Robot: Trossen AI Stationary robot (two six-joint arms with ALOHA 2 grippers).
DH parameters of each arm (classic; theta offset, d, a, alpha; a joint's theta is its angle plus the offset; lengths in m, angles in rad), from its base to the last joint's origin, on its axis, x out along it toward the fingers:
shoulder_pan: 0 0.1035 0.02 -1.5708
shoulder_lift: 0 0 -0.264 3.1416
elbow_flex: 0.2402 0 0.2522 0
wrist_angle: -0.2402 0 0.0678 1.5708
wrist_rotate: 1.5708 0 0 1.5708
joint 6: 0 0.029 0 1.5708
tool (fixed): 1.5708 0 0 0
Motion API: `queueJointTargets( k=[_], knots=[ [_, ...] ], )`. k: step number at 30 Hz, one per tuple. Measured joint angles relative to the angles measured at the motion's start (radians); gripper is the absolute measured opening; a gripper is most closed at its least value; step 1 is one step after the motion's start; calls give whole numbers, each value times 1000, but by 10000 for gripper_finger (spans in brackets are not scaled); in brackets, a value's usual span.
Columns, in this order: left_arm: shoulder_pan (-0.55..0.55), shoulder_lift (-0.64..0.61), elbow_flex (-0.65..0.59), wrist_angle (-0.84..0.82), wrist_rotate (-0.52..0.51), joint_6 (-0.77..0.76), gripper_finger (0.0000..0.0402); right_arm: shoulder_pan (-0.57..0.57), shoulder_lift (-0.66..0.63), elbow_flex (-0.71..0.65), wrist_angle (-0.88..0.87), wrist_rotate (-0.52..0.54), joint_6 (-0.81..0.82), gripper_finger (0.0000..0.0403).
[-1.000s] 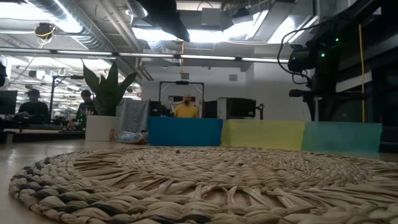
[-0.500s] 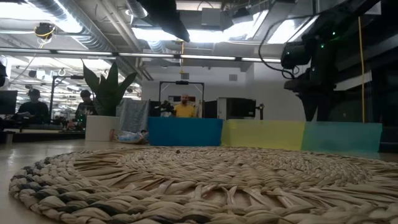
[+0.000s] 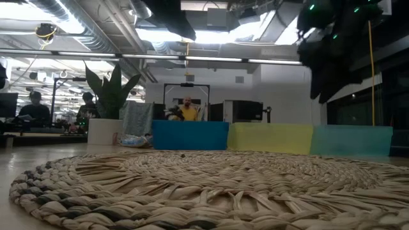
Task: Pick and place Granola Bars by type
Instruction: Put the yellow granola bar into the blue bin
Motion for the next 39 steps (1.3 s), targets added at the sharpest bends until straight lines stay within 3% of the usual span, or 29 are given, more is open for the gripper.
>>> queueJointTargets(
  k=[10, 23, 32, 39],
  knots=[
    [0, 0, 0, -8, 0, 0, 171, 286, -144, 1, -201, 11, 290, 155],
    [0, 0, 0, -8, 0, 0, 171, 602, -152, -2, -448, 29, 771, 155],
    [0, 0, 0, -31, 1, 2, 171, 742, -123, -101, -341, -46, 960, 160],
    [0, 0, 0, -30, 0, 35, 171, 770, -24, -105, -333, -68, 970, 216]
  ],
)
